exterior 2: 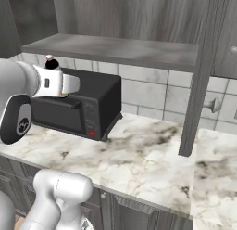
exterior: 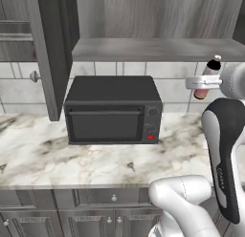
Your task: Sort all alcoholic drinks to one cabinet, and non-alcoholic drinks to the other.
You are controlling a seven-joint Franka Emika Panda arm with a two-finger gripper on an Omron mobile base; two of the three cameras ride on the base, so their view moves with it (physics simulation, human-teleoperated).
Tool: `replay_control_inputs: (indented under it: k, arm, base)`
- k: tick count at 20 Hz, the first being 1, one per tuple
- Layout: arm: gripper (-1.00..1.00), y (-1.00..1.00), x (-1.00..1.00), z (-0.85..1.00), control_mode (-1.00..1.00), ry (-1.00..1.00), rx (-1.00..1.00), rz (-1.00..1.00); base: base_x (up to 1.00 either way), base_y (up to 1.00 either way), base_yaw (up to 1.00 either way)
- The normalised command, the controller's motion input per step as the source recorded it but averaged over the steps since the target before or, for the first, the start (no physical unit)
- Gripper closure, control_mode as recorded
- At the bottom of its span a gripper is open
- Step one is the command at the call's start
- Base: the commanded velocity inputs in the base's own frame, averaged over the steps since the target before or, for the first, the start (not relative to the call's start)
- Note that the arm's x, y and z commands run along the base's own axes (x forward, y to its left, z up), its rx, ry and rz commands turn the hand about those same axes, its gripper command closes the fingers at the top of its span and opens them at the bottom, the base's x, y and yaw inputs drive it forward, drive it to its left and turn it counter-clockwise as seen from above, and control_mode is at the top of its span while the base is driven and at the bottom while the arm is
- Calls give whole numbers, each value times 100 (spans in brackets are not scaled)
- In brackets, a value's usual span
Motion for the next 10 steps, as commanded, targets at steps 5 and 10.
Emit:
replay_control_inputs:
  k: [5, 10]
  arm:
    - [100, 0, 0, 38, -100, -5, -1, -1]
    - [100, 0, 6, 29, -100, 0, -2, -5]
  base:
    - [0, 0, 0]
    - [0, 0, 0]
